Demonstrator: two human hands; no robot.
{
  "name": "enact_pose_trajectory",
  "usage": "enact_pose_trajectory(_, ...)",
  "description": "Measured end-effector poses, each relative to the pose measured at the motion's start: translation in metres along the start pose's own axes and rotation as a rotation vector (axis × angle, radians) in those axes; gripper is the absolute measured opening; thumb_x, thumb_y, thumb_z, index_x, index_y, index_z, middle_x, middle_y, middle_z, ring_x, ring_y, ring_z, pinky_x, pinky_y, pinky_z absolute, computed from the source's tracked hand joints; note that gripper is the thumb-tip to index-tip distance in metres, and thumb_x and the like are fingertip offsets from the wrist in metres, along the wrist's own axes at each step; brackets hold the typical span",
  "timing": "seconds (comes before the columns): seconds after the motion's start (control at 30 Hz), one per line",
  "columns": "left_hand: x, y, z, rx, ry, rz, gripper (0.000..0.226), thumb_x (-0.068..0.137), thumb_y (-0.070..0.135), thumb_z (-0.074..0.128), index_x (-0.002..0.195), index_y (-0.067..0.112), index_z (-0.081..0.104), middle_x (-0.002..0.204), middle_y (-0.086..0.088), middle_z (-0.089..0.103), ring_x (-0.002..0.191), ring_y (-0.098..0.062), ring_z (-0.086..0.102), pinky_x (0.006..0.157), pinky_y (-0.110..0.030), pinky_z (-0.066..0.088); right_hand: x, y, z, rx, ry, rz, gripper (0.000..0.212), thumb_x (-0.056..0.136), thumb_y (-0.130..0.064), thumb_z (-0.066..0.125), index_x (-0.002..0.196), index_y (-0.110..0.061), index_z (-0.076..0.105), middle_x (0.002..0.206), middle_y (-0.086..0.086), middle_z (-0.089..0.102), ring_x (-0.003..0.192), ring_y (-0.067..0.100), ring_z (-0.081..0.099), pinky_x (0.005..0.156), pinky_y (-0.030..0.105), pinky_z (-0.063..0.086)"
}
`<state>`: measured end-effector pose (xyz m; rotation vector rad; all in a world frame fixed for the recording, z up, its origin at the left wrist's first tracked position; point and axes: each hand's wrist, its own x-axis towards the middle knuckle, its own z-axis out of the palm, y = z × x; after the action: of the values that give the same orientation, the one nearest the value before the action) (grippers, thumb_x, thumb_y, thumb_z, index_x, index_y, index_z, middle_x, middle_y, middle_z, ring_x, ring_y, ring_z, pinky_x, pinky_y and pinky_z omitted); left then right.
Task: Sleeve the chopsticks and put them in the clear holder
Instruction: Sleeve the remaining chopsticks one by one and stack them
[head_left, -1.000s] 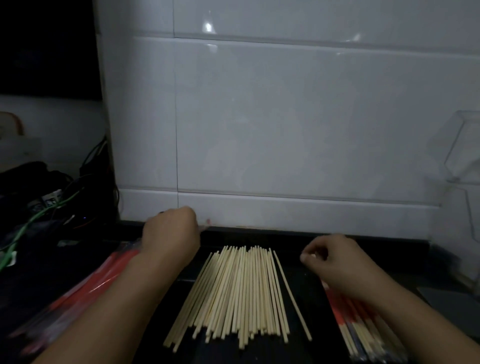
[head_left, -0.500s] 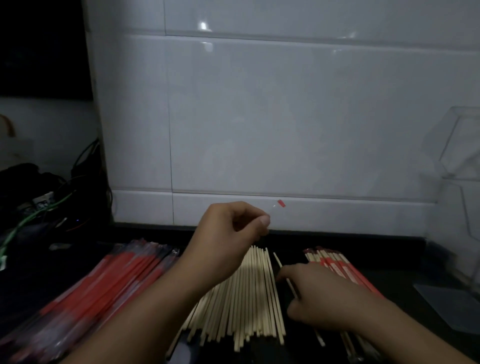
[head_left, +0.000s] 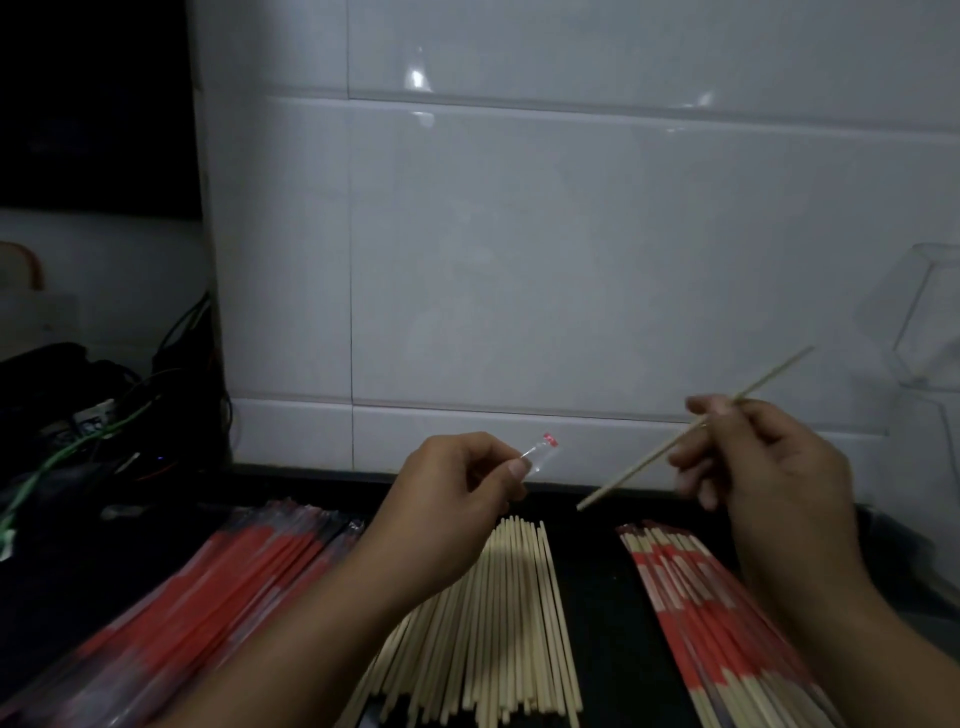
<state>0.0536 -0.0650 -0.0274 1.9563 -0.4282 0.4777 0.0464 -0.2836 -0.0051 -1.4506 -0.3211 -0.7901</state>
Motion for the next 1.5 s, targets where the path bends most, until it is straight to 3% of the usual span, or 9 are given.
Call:
enact_pose_trajectory(0.1,-0.002,0.001,0.004,0.013,-0.037,0.007,0.010,0.094,0.025,0.065,0.093,0.031,0.072,0.082,0.011,0.073,0.080,-0.002,0.068,0.081,-0.030,0.058,0.003,-0.003,-0.003,0.123,0.106,0.066,0.025,0.104,-0.019,0.042,0.090,-0.012,0.062,0.059,0.006,0.062,0.047,0.015,0.052,0.041,0.021,0.037)
enact_pose_trajectory(0.23,-0.003,0.002,0.007,0.012,-0.061,0.011,0.010,0.092,0.022,0.068,0.089,0.030,0.072,0.080,0.010,0.073,0.078,-0.004,0.068,0.081,-0.033,0.059,0.005,-0.003,-0.004,0.226,0.143,0.143,0.025,0.104,-0.020,0.041,0.089,-0.012,0.060,0.055,0.003,0.059,0.046,0.015,0.049,0.047,0.027,0.036)
enact_pose_trajectory(1.03,-0.005,0.006,0.008,0.045,-0.110,0.021,0.016,0.095,0.027,0.063,0.085,0.037,0.069,0.080,0.014,0.072,0.078,-0.002,0.067,0.079,-0.027,0.058,0.004,-0.003,-0.004,0.174,0.159,0.161,0.026,0.104,-0.021,0.042,0.088,-0.014,0.060,0.053,0.001,0.060,0.044,0.014,0.050,0.046,0.027,0.035)
enact_pose_trajectory(1.33,-0.006,0.006,0.010,0.014,-0.122,0.018,0.010,0.094,0.028,0.064,0.091,0.034,0.072,0.083,0.009,0.073,0.078,-0.004,0.068,0.078,-0.028,0.058,-0.004,0.001,0.004,0.152,-0.007,0.217,0.025,0.103,-0.018,0.045,0.090,-0.009,0.064,0.059,0.008,0.060,0.048,0.017,0.050,0.046,0.028,0.035)
enact_pose_trajectory(1.5,-0.006,0.006,0.010,-0.014,-0.117,0.008,0.009,0.094,0.026,0.065,0.094,0.028,0.073,0.083,0.007,0.074,0.076,-0.006,0.069,0.077,-0.030,0.059,-0.015,0.007,0.012,0.000,-0.333,0.276,0.019,0.097,-0.015,0.054,0.109,-0.012,0.070,0.073,0.010,0.067,0.058,0.022,0.056,0.049,0.029,0.042)
